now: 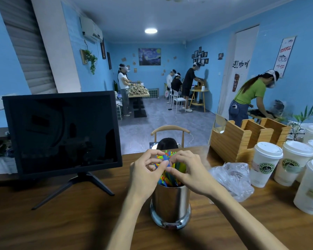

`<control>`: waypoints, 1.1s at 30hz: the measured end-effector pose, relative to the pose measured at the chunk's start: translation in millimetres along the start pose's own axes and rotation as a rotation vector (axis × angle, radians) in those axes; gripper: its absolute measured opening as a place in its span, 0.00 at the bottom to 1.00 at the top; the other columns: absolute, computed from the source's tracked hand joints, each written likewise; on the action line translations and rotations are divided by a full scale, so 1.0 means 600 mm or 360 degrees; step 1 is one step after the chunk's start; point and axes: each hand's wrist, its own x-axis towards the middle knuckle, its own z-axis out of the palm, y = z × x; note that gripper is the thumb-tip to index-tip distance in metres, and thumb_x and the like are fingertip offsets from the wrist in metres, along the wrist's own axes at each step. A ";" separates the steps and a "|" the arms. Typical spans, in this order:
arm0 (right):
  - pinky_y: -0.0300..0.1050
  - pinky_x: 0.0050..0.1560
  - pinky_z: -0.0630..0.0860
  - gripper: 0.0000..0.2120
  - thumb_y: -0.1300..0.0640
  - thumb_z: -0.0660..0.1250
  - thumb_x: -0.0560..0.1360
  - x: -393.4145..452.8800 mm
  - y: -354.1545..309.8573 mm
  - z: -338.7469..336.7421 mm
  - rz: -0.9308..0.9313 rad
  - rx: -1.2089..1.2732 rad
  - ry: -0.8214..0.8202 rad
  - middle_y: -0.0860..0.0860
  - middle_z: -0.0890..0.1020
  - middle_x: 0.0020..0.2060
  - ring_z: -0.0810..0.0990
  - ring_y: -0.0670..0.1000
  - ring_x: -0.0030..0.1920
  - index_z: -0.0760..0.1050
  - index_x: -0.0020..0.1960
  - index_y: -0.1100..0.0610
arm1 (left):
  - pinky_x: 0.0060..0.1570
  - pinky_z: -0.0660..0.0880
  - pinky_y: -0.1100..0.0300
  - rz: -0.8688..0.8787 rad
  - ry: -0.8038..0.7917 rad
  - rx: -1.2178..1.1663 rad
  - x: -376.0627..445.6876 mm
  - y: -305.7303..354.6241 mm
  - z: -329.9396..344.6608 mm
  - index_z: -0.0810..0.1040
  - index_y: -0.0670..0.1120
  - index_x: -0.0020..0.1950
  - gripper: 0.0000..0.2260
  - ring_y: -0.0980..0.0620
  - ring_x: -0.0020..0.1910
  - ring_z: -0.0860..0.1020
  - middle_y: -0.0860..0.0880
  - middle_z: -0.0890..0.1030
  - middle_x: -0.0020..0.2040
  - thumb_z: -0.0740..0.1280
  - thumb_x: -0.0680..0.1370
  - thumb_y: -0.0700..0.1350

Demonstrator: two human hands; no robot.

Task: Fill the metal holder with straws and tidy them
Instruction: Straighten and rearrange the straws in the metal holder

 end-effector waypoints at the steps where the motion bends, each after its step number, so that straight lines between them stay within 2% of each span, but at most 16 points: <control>1: 0.52 0.64 0.64 0.19 0.33 0.61 0.75 0.000 -0.001 0.001 -0.0001 -0.0010 -0.0004 0.42 0.79 0.48 0.73 0.43 0.56 0.79 0.48 0.47 | 0.40 0.82 0.53 0.0009 -0.0002 0.0009 -0.001 0.001 0.001 0.82 0.53 0.49 0.09 0.51 0.39 0.85 0.56 0.86 0.41 0.78 0.72 0.44; 4: 0.50 0.63 0.64 0.19 0.33 0.60 0.76 -0.001 -0.004 0.002 -0.0012 -0.0058 0.0003 0.41 0.78 0.47 0.72 0.42 0.57 0.78 0.48 0.47 | 0.41 0.83 0.54 0.0050 0.0050 0.0028 -0.001 0.010 0.003 0.83 0.55 0.50 0.10 0.53 0.36 0.85 0.55 0.86 0.40 0.79 0.71 0.46; 7: 0.46 0.62 0.63 0.20 0.32 0.60 0.75 -0.002 -0.012 -0.004 -0.0039 -0.0043 0.0093 0.40 0.79 0.47 0.72 0.40 0.57 0.78 0.48 0.47 | 0.44 0.83 0.58 0.0141 0.0091 0.0053 0.003 0.021 0.004 0.84 0.58 0.48 0.12 0.60 0.42 0.85 0.59 0.86 0.41 0.78 0.72 0.41; 10: 0.41 0.64 0.62 0.19 0.33 0.63 0.75 -0.004 -0.019 -0.008 -0.0037 0.0080 0.0145 0.37 0.80 0.46 0.74 0.39 0.57 0.80 0.49 0.47 | 0.43 0.82 0.59 0.0220 0.0199 0.0009 0.009 0.036 0.000 0.84 0.59 0.48 0.14 0.59 0.42 0.85 0.60 0.86 0.41 0.77 0.73 0.39; 12: 0.43 0.63 0.67 0.16 0.36 0.65 0.77 -0.005 -0.019 -0.011 -0.0029 0.0153 0.0117 0.35 0.81 0.45 0.76 0.39 0.55 0.82 0.48 0.47 | 0.42 0.80 0.62 0.0231 0.0357 -0.0122 0.016 0.049 -0.008 0.84 0.58 0.48 0.13 0.56 0.41 0.85 0.58 0.86 0.41 0.76 0.74 0.38; 14: 0.47 0.58 0.74 0.14 0.41 0.65 0.80 -0.010 -0.015 -0.013 0.0006 0.0242 0.0031 0.36 0.83 0.44 0.79 0.41 0.52 0.85 0.48 0.48 | 0.41 0.78 0.59 0.0232 0.0538 -0.0265 0.027 0.062 -0.021 0.84 0.58 0.48 0.12 0.56 0.41 0.84 0.56 0.86 0.42 0.75 0.75 0.39; 16: 0.48 0.56 0.77 0.12 0.44 0.66 0.81 -0.013 -0.011 -0.018 0.0067 0.0370 -0.0061 0.39 0.84 0.45 0.80 0.44 0.53 0.85 0.49 0.49 | 0.36 0.75 0.55 0.0239 0.0700 -0.0426 0.038 0.071 -0.035 0.85 0.59 0.49 0.10 0.55 0.36 0.81 0.52 0.87 0.43 0.75 0.77 0.41; 19: 0.47 0.57 0.78 0.14 0.45 0.66 0.82 -0.012 -0.015 -0.027 0.0118 0.0610 -0.0118 0.47 0.86 0.47 0.83 0.47 0.53 0.83 0.47 0.52 | 0.28 0.68 0.62 0.0193 0.0880 -0.0692 0.048 0.082 -0.049 0.83 0.53 0.53 0.07 0.56 0.28 0.70 0.46 0.87 0.47 0.72 0.79 0.41; 22: 0.42 0.56 0.78 0.14 0.50 0.66 0.80 -0.006 -0.025 -0.043 0.0182 0.0900 0.0020 0.53 0.87 0.46 0.85 0.52 0.52 0.85 0.49 0.59 | 0.25 0.65 0.65 0.0114 0.0938 -0.0857 0.049 0.090 -0.052 0.82 0.47 0.56 0.06 0.56 0.27 0.67 0.44 0.87 0.48 0.70 0.80 0.41; 25: 0.45 0.52 0.81 0.12 0.56 0.68 0.79 0.003 -0.030 -0.066 0.0303 0.1309 0.0241 0.56 0.88 0.47 0.87 0.56 0.49 0.84 0.56 0.62 | 0.25 0.67 0.66 -0.0004 0.0904 -0.0922 0.042 0.081 -0.048 0.81 0.45 0.54 0.04 0.55 0.29 0.69 0.46 0.87 0.46 0.71 0.79 0.40; 29: 0.40 0.43 0.80 0.15 0.56 0.70 0.74 0.023 -0.046 -0.092 0.0440 0.1794 0.0459 0.58 0.87 0.49 0.88 0.53 0.42 0.82 0.56 0.63 | 0.26 0.67 0.66 -0.0169 0.0824 -0.1021 0.031 0.049 -0.032 0.79 0.44 0.50 0.02 0.59 0.28 0.69 0.51 0.86 0.39 0.70 0.79 0.38; 33: 0.37 0.38 0.80 0.13 0.54 0.71 0.71 0.045 -0.062 -0.109 0.0494 0.1966 0.0671 0.55 0.88 0.47 0.87 0.48 0.38 0.82 0.52 0.60 | 0.33 0.71 0.66 -0.0398 0.0738 -0.1025 0.018 0.017 0.001 0.79 0.43 0.47 0.02 0.60 0.30 0.72 0.54 0.83 0.36 0.71 0.78 0.38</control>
